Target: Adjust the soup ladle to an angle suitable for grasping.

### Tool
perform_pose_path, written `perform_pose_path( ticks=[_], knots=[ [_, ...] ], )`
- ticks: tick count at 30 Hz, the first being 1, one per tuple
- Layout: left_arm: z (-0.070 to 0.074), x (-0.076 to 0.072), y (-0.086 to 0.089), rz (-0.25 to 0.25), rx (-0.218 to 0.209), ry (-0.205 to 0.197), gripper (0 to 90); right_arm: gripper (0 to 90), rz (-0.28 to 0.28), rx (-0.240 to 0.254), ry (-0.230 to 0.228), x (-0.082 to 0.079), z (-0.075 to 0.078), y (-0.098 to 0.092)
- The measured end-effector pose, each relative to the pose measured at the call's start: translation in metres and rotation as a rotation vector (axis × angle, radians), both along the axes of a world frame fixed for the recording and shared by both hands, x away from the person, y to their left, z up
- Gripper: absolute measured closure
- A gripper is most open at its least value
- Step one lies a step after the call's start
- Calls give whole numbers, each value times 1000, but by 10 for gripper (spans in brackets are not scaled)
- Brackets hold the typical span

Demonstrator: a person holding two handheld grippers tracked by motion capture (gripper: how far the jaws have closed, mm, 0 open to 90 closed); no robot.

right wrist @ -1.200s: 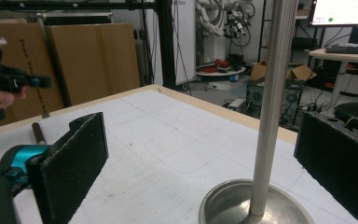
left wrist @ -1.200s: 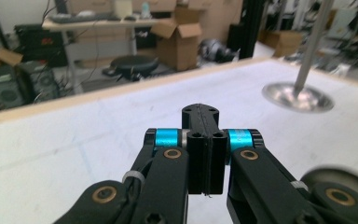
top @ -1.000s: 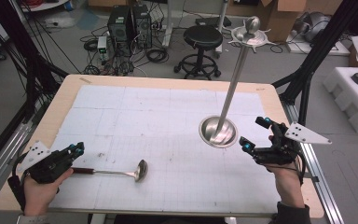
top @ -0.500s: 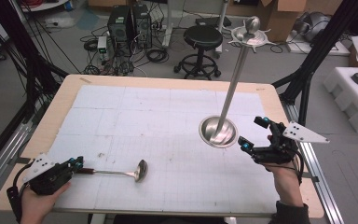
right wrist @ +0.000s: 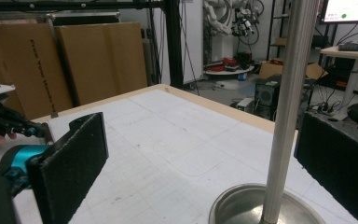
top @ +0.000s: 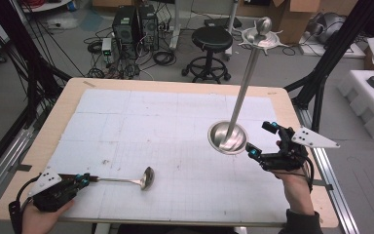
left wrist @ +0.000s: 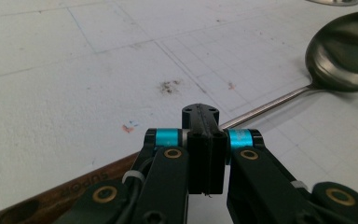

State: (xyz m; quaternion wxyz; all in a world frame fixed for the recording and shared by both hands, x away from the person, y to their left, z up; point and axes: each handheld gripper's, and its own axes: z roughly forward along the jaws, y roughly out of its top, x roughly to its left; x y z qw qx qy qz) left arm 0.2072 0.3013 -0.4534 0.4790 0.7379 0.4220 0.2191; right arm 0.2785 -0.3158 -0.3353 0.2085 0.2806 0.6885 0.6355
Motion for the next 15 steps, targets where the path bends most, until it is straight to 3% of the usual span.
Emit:
perform_pose_path(
  ticks=[10,15],
  knots=[
    [-7,7,1,6,53,41,899,14,0,0,2,0,-1,1],
    [-7,14,1,15,47,92,899,14,2,-4,10,1,-2,2]
  ],
)
